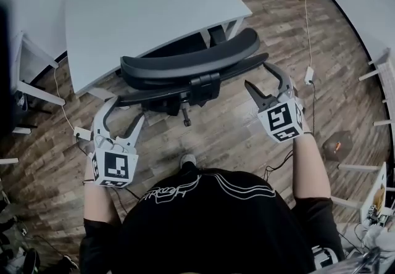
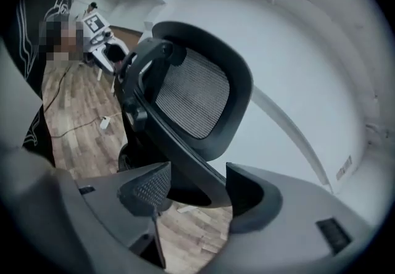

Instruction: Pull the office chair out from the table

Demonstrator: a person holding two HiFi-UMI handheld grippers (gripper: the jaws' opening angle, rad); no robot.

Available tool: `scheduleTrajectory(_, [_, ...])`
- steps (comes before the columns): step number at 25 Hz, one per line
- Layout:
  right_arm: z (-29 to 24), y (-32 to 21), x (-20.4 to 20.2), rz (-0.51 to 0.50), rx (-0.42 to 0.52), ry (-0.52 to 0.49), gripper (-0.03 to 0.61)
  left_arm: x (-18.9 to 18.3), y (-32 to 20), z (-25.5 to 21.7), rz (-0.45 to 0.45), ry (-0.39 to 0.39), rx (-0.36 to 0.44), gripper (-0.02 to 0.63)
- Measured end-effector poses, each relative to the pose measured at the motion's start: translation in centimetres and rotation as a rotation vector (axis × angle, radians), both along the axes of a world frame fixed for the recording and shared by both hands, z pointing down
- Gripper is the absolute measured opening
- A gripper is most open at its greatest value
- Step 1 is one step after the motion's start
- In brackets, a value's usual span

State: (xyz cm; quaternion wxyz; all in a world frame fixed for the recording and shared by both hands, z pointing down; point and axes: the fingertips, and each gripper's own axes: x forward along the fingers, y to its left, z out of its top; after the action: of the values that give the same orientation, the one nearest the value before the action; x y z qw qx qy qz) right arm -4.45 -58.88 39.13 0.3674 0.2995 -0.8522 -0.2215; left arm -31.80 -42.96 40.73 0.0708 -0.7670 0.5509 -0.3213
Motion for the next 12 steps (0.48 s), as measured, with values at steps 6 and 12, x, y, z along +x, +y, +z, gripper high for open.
scheduleTrajectory(6, [1.8,-2.6,0.2,-0.029,0.078,0.175,0.281,0.0,-1.5,1.7,0.108,-0.144,-0.044,0.272])
scheduleTrajectory(12, [3.2,-4.0,0.1,-0.066,0.136,0.33,0.281,-0.5,-2.2,2.3,0.136,-0.182,-0.06,0.272])
